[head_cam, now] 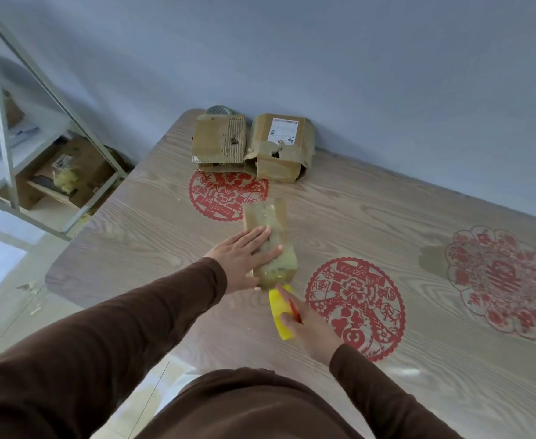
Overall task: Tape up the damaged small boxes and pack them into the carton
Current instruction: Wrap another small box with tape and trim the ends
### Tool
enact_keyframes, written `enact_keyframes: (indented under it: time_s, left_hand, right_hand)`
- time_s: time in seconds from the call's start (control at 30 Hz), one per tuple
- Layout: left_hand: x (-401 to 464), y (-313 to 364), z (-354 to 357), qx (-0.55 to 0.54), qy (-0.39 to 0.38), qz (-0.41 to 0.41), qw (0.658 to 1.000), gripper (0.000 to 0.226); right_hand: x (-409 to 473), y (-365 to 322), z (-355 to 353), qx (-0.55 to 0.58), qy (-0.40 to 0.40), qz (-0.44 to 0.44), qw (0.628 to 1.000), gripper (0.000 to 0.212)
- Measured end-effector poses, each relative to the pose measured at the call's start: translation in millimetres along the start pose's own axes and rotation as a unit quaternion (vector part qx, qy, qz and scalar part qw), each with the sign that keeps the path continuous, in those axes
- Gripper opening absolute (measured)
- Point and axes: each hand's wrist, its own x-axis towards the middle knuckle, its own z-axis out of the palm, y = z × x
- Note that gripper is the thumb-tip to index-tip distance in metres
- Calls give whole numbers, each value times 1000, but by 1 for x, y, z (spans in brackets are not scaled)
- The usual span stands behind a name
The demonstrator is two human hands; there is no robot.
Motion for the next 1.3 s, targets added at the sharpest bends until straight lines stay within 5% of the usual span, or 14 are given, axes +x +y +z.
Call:
enact_keyframes:
  time_s: [0.1,0.27,0.33,0.37,0.43,0.5,0.53,0.57,0.7,0.93,1.1,1.3]
  left_hand:
    - [-4,1,1,-23,-3,16,1000,89]
    - [-4,12,15,-19,46,-32,998,94]
    - [-12,19,21,-153,100,-131,974,102]
    - [-19,27,28,-265,154,-217,927,99]
    - [-30,50,43,-484,235,-386,749,67]
    - [-31,77,40,-702,148,-443,537,41]
    - [-29,86,38,-768,88,-423,473,37]
    - [-27,90,37,-798,56,-401,447,33]
    - [-18,85,31,-813,29,-367,451,29]
    - [-10,92,37,-751,41,-391,531,14]
    - [-10,88,39,-656,-2,-415,630,21]
    - [-1,79,34,-652,15,-419,632,23]
  right_hand:
    - [4,-7,14,173,-19,10,985,61]
    - [16,-10,39,258,9,40,965,62]
    - [14,-10,40,288,21,48,956,54]
    - [14,-9,41,314,23,45,948,50]
    - [10,-9,40,349,25,32,936,45]
    - [4,-11,36,360,26,22,932,42]
    - [3,-11,33,357,23,20,933,40]
    - [2,-12,29,330,34,19,943,38]
    - [2,-7,1,18,183,-33,982,23]
    - [36,-23,-23,-193,142,-135,961,34]
    - [40,-27,-19,-224,146,-115,957,35]
    - [29,-32,-24,-191,110,-114,969,37]
